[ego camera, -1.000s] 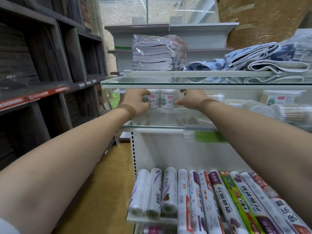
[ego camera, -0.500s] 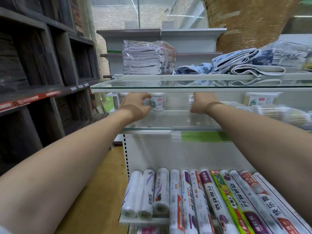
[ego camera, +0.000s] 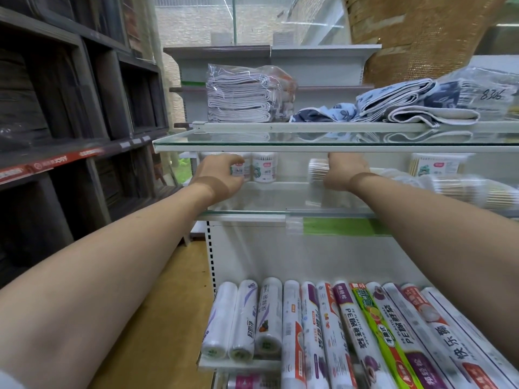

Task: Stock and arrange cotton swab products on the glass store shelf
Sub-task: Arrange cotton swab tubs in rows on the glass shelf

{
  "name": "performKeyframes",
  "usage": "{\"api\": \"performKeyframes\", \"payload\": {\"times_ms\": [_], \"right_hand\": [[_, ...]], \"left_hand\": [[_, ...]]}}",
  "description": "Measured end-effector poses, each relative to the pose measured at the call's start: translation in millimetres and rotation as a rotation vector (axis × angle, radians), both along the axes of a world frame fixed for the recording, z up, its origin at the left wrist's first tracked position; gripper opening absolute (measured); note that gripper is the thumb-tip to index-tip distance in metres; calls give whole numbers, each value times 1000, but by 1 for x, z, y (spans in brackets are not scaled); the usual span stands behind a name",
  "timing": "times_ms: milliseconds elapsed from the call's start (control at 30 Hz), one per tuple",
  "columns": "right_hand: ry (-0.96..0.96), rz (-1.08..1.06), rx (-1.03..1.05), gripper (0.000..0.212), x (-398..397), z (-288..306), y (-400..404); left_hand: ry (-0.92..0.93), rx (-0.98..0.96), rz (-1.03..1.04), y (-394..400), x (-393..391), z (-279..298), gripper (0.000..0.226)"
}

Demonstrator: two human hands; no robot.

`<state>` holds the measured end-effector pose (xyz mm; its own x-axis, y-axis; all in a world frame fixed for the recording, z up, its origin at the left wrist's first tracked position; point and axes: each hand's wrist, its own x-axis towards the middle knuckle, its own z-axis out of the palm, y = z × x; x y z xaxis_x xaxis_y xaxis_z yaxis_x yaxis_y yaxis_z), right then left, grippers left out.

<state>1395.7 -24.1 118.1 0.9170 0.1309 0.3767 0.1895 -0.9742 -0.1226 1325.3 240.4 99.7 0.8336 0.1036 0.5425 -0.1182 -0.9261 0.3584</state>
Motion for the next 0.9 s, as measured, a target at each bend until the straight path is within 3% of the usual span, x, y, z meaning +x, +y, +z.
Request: {"api": "performKeyframes", "payload": {"times_ms": [133, 267, 400, 467, 633, 833, 900], "right_hand": [[57, 156, 230, 52, -10, 2, 4], [187, 270, 657, 42, -20, 0, 9], [212, 273, 831, 36, -26, -1, 15], [209, 246, 900, 45, -28, 0, 18], [213, 225, 950, 92, -32, 0, 25], [227, 278, 829, 105, -38, 1, 39], [284, 321, 847, 100, -38, 1, 42]], "left_hand": [[6, -2, 15, -2, -4, 1, 45], [21, -16, 44, -4, -10, 4, 46], [50, -49, 60, -5, -15, 5, 46], [59, -52, 66, -5, -17, 6, 47], [71, -65, 77, 0, -22, 4, 47], [66, -89, 49, 5, -28, 2, 50], [66, -90, 36, 7, -29, 1, 51]]}}
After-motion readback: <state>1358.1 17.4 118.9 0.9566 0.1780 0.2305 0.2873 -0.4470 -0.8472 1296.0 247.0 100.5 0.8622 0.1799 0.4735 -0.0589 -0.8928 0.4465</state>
